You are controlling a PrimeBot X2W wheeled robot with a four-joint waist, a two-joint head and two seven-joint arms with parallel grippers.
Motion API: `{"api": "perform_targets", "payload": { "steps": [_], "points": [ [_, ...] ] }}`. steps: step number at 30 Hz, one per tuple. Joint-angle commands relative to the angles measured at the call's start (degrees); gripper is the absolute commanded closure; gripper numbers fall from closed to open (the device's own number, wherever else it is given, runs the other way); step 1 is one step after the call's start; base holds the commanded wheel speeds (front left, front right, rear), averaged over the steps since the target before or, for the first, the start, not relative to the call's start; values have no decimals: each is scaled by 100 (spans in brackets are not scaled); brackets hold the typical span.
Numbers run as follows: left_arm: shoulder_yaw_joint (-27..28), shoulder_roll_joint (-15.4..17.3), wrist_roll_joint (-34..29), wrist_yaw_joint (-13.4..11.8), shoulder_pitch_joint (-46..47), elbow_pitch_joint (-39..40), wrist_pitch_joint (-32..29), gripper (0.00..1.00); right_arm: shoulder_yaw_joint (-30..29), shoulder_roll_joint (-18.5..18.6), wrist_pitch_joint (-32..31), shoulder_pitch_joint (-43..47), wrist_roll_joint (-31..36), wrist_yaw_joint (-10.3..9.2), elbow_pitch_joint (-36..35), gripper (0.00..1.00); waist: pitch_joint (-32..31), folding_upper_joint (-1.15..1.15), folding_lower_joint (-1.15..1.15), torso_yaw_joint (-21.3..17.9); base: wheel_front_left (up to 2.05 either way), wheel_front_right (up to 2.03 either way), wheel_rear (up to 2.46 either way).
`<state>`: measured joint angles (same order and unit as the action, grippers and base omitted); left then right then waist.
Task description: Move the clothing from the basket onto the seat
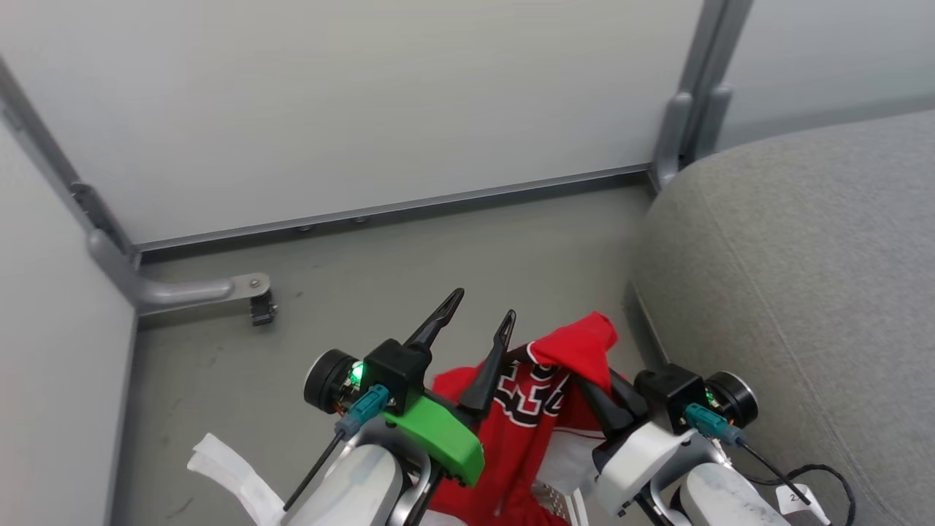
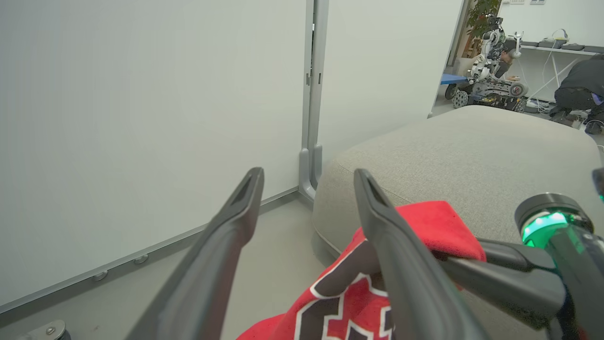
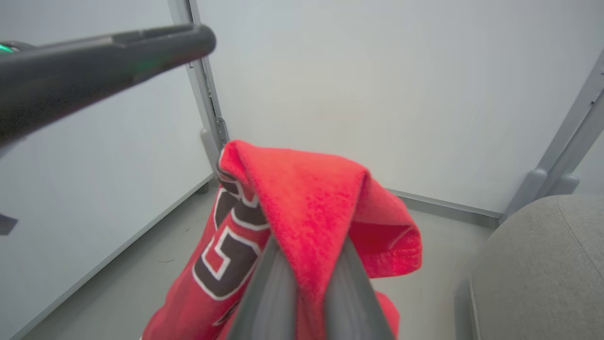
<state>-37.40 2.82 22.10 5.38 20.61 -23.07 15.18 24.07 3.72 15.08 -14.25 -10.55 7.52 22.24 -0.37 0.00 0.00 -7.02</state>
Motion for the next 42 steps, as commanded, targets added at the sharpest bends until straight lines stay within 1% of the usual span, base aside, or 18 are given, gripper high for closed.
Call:
{"api": "perform_targets", "payload": {
  "steps": [1,5,9,12,14,17,21,23,26,30,36,39,42],
  "points": [
    [83,20,-94,36,-111,23,-5,0,-70,59,13,80,6,-6,-100,100,307,0,0,-1220,0,0,0],
    [261,23,-263,97,-304,77,-5,0,-310,100,13,202,-103,-6,-295,100,432,0,0,-1780,0,0,0],
    [353,24,-338,135,-429,97,-5,0,-446,201,13,184,-141,-6,-401,100,541,0,0,-2175,0,0,0],
    [352,25,-374,159,-464,87,-5,0,-766,295,13,-22,-235,-6,-461,100,682,0,0,-2297,0,0,0],
    [341,30,-432,170,-389,47,-5,0,-929,430,13,-303,-215,-5,-499,100,849,0,0,-2304,0,0,0],
    [350,32,-570,185,-226,-50,-4,0,-1102,732,13,-784,-134,-6,-500,100,1151,0,0,-2234,0,0,0],
    [515,61,-758,206,-36,-185,-5,0,-1342,1251,13,-1688,14,-6,-412,100,1642,0,0,-2073,0,0,0],
    [548,108,-844,203,67,-212,-5,0,-1568,1536,13,-2169,88,-6,-323,100,1891,0,0,-1960,0,0,0],
    [594,191,-952,210,218,-181,-4,0,-1843,1938,13,-2894,228,-6,-88,100,2254,0,0,-1806,0,0,0],
    [534,339,-1000,213,373,-152,-5,0,-2084,2343,13,-3763,380,-6,320,100,2670,0,0,-1613,0,0,0],
    [472,454,-1028,214,610,-72,-5,0,-2379,2651,13,-4561,700,-6,1075,100,3169,0,0,-1321,0,0,0],
    [489,454,-1050,215,715,-47,-5,0,-2622,2631,13,-4698,880,-6,1513,100,3372,0,0,-1188,0,0,0],
    [401,431,-1068,215,836,-48,-5,0,-3023,2565,13,-4641,1121,-6,1947,100,3528,0,0,-1037,0,0,0]
  ]
}}
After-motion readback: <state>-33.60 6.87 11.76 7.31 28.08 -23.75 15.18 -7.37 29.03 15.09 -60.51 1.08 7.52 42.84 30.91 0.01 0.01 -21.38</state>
